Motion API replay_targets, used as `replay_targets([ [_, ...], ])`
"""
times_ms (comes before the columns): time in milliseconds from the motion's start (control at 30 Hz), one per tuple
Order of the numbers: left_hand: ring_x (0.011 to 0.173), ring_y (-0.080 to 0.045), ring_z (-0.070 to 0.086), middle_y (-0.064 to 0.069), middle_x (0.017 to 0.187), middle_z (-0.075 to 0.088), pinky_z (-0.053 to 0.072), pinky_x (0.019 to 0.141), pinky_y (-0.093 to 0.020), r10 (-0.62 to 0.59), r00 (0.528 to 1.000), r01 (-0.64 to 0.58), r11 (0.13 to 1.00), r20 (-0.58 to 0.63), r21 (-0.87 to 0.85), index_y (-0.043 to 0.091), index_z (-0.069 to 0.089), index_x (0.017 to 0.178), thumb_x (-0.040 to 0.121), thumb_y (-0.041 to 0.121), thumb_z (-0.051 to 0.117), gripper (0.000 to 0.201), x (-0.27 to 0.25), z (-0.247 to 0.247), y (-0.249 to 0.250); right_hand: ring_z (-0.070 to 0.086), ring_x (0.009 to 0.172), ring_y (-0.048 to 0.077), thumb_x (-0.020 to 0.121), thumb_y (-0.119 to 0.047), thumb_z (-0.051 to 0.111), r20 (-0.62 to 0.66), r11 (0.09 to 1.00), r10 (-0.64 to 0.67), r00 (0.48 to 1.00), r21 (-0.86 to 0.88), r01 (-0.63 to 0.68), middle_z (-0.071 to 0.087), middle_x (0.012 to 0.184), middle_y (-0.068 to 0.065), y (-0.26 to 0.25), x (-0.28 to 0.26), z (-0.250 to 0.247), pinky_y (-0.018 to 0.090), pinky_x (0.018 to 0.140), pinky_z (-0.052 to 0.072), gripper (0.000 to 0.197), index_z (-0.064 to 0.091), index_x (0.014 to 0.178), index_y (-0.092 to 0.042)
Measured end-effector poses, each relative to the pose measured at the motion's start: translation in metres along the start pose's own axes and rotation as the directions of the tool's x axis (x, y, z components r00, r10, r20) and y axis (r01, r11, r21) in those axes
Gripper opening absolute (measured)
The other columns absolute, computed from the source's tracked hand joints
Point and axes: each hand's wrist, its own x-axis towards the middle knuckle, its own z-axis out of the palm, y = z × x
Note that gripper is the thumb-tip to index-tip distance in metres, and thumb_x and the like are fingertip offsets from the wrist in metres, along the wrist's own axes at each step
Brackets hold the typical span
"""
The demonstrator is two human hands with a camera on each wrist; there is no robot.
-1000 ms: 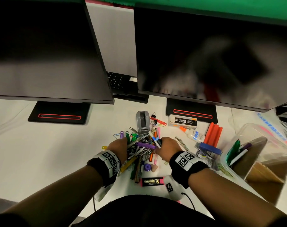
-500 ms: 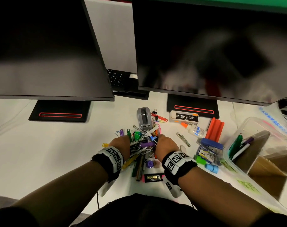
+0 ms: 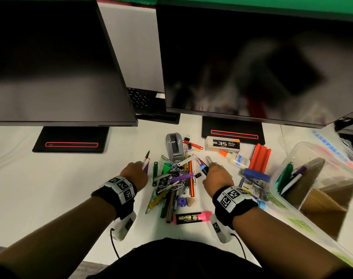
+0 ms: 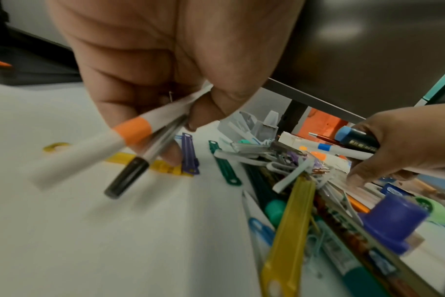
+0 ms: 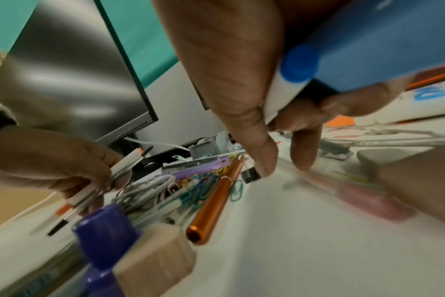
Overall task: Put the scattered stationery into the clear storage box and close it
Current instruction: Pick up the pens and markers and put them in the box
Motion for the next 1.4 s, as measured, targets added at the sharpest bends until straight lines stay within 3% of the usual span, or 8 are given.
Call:
replay_targets([
  [233, 0.083, -0.029, 0.055, -0.019, 0.107, 0.062, 0.040, 0.071, -0.031, 0.178, 0.984, -0.179, 0.984, -0.028, -0.022, 0.005, 0.052, 0.095, 0.096, 0.014, 0.038, 0.017, -0.002, 0.006, 0.010, 0.062, 0.102, 0.033, 0.093, -0.005, 0.037, -0.064, 0.995, -0.056, 0.996, -0.086, 0.050, 0.060, 0.115, 0.016, 0.006, -0.005, 0.004, 0.039, 0.083, 0.050, 0.029, 0.044, 0.121, -0.004],
  [333, 0.089, -0.029, 0.054, -0.017, 0.109, 0.061, 0.036, 0.074, -0.028, 0.217, 0.976, -0.217, 0.976, 0.004, 0.014, 0.005, 0.055, 0.101, 0.095, 0.014, 0.039, 0.019, 0.000, 0.010, 0.018, 0.064, 0.098, 0.032, 0.092, -0.006, 0.038, -0.071, 0.996, -0.064, 0.995, -0.074, 0.058, 0.064, 0.110, 0.015, 0.012, -0.005, 0.002, 0.038, 0.081, 0.051, 0.025, 0.047, 0.115, -0.006],
  [633, 0.083, -0.023, 0.054, -0.009, 0.097, 0.062, 0.043, 0.073, -0.028, 0.136, 0.990, -0.137, 0.990, 0.044, 0.038, 0.009, 0.058, 0.097, 0.088, 0.030, 0.055, 0.022, 0.016, 0.009, 0.041, 0.059, 0.106, 0.030, 0.085, -0.007, 0.052, 0.082, 0.996, -0.007, 0.997, 0.089, 0.000, 0.062, 0.115, 0.015, 0.023, -0.006, 0.001, 0.033, 0.087, 0.049, 0.031, 0.049, 0.116, -0.006],
  [767, 0.075, -0.022, 0.056, -0.004, 0.083, 0.058, 0.044, 0.066, -0.027, 0.087, 0.994, -0.087, 0.996, 0.066, -0.002, 0.014, 0.055, 0.082, 0.080, 0.034, 0.063, 0.022, 0.020, 0.011, 0.044, 0.058, 0.090, 0.030, 0.081, -0.019, 0.061, 0.147, 0.982, -0.050, 0.988, 0.189, 0.022, 0.059, 0.097, 0.013, 0.007, -0.006, -0.002, 0.027, 0.069, 0.040, 0.021, 0.053, 0.096, -0.008],
  [867, 0.077, -0.024, 0.056, -0.005, 0.083, 0.058, 0.047, 0.068, -0.028, 0.074, 0.995, -0.075, 0.997, 0.071, 0.003, 0.011, 0.057, 0.087, 0.080, 0.036, 0.063, 0.027, 0.018, 0.013, 0.046, 0.060, 0.080, 0.030, 0.080, -0.026, 0.062, 0.159, 0.965, -0.028, 0.987, 0.263, -0.015, 0.055, 0.084, 0.008, -0.004, -0.004, 0.005, 0.027, 0.064, 0.041, 0.020, 0.047, 0.084, -0.012],
  [1033, 0.074, -0.023, 0.054, -0.005, 0.082, 0.057, 0.044, 0.064, -0.026, 0.063, 0.995, -0.067, 0.996, 0.074, 0.052, 0.009, 0.061, 0.096, 0.078, 0.035, 0.064, 0.032, 0.014, 0.016, 0.049, 0.064, 0.089, 0.028, 0.076, -0.034, 0.071, 0.205, 0.970, 0.020, 0.978, 0.231, -0.068, 0.067, 0.096, 0.011, -0.011, -0.001, 0.018, 0.026, 0.066, 0.044, 0.037, 0.061, 0.100, -0.006],
  [1233, 0.072, -0.021, 0.056, -0.001, 0.073, 0.056, 0.046, 0.063, -0.025, 0.086, 0.991, -0.088, 0.996, 0.106, 0.016, 0.013, 0.060, 0.091, 0.079, 0.035, 0.062, 0.025, 0.012, 0.020, 0.043, 0.065, 0.094, 0.030, 0.078, -0.025, 0.067, 0.214, 0.965, 0.052, 0.975, 0.240, -0.105, 0.068, 0.103, 0.014, -0.011, 0.002, 0.017, 0.027, 0.068, 0.046, 0.031, 0.062, 0.102, -0.005],
  [1400, 0.074, -0.021, 0.055, -0.003, 0.080, 0.056, 0.041, 0.062, -0.025, 0.074, 0.993, -0.077, 0.997, 0.090, 0.026, 0.014, 0.055, 0.088, 0.081, 0.039, 0.057, 0.026, 0.014, 0.014, 0.038, 0.055, 0.060, 0.026, 0.082, -0.026, 0.060, 0.250, 0.928, 0.067, 0.966, 0.340, -0.153, 0.060, 0.070, 0.008, 0.005, 0.001, 0.005, 0.028, 0.049, 0.042, 0.022, 0.051, 0.068, -0.012],
])
